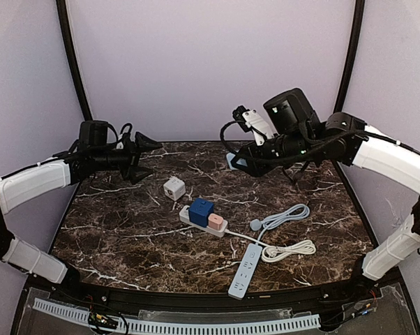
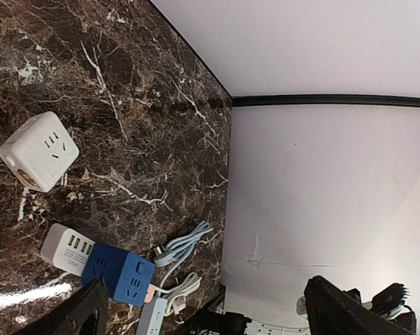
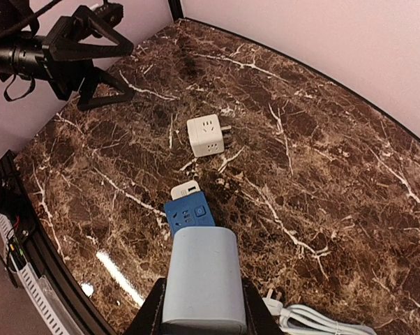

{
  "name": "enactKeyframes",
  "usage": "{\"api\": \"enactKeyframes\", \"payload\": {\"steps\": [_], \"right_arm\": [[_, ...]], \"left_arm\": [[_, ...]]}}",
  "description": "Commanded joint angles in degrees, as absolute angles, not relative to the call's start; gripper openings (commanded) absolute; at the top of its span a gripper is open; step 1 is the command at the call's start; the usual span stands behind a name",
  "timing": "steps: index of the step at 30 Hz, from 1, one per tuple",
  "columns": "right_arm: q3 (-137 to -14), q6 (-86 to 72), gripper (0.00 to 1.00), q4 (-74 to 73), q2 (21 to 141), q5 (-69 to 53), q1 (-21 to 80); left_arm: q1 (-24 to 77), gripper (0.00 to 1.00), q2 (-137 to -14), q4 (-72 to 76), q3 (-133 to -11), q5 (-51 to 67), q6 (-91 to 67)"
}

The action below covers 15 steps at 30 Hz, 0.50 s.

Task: Insert the plug

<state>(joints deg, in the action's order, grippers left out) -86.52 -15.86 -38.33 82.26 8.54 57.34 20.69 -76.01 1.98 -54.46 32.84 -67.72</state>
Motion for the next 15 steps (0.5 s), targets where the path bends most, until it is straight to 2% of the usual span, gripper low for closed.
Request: {"api": "enactKeyframes", "payload": {"steps": [1,7,15], "right_arm": [[-90.70,-17.16,0.00,-50.49,83.45,4.93,57.49],[-93.67,-16.95,0.00,-61.67,87.07,2.55,59.22],[-90.58,-18.19,0.00,-66.61,88.06,-3.60,62.78]], "left_arm": [[20.16,0.99,-76.69,-9.33,-58.07,30.59,-54.27],[20.13,0.98,-79.29,-17.05,-62.41,27.33,-46.05],[20.13,0.97,-80.20,-22.32,-65.50,24.73,-40.23]]}}
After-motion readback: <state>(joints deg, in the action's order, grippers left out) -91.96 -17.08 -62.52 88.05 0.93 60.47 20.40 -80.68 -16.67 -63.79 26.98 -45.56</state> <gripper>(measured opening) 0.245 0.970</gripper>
